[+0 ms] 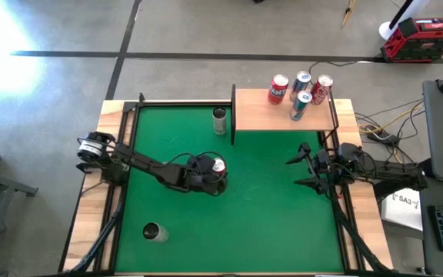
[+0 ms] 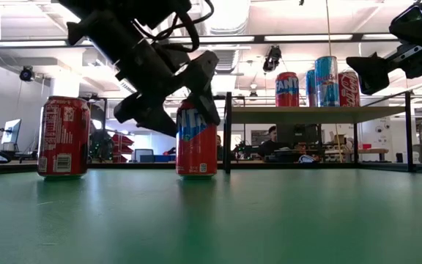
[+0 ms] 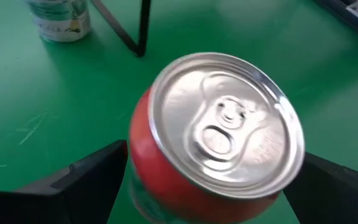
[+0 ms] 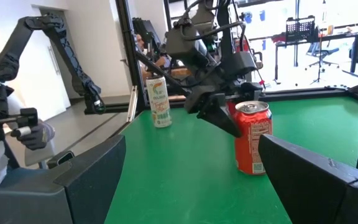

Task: Place canned beverage on shelf
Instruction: Put the red soda can on the shelf aligned with the other red soda can

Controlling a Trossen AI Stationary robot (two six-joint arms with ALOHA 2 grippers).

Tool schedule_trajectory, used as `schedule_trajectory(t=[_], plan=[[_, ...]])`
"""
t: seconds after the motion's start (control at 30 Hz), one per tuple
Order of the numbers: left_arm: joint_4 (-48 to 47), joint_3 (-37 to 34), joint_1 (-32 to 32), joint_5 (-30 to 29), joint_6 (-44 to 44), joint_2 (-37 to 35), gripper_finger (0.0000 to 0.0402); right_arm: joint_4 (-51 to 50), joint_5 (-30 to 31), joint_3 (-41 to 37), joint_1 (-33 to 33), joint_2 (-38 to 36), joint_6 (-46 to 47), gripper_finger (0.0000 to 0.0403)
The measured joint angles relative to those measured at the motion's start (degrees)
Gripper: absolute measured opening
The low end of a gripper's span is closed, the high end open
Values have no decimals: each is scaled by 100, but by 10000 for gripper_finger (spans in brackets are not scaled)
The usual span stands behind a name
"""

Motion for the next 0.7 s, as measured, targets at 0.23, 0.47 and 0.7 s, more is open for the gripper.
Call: schedule_trajectory(t=[0.23,0.47,0.7], plan=[[348,-32,2,-48,421,73,374,0,0,0,0,0,0,359],[504,-32,14,-90,604,163,374,0,-1,0,-1,0,0,359],[560,-34,33,-88,868,175,347,0,0,0,-2,-1,0,359]])
